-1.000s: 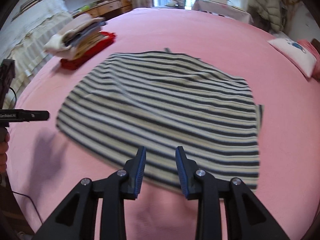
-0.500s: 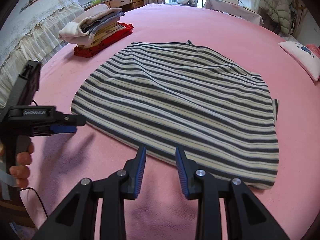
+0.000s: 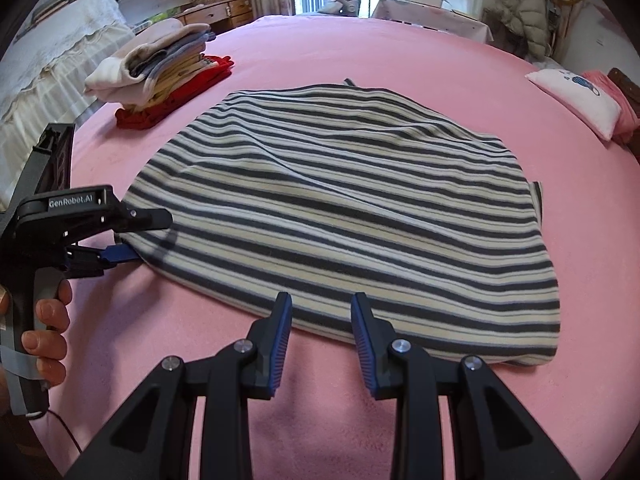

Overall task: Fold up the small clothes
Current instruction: 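Move both open tools to the folded edge of the striped bundle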

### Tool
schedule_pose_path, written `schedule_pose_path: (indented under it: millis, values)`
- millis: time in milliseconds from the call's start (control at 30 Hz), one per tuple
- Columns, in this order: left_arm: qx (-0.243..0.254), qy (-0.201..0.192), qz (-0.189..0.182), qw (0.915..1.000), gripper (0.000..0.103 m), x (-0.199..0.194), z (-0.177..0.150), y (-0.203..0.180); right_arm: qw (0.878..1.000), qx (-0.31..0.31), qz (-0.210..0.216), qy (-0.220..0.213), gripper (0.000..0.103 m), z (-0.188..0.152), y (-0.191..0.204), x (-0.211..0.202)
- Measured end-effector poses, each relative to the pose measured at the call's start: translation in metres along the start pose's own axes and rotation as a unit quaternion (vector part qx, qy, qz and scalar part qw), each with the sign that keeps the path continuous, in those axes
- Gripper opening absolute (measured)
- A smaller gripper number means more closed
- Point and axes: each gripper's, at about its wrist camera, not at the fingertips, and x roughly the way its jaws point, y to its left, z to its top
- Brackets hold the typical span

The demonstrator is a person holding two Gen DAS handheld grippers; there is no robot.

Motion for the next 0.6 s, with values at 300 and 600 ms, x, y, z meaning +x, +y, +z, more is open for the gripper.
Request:
schedule_pose_path:
  millis: [300, 600]
  values:
    - [-0.056, -0.016, -0.051, 0.9970, 0.060, -0.007, -0.028, 0.017, 1.000, 0.008, 0.002, -0.001, 0.031, 0.001, 0.002, 0.000]
    - [-0.073, -0.047, -0.072, 0.9936, 0.060, 0.011, -0.014, 0.020, 1.000, 0.003, 0.004, -0.004, 0.031, 0.001, 0.006, -0.001]
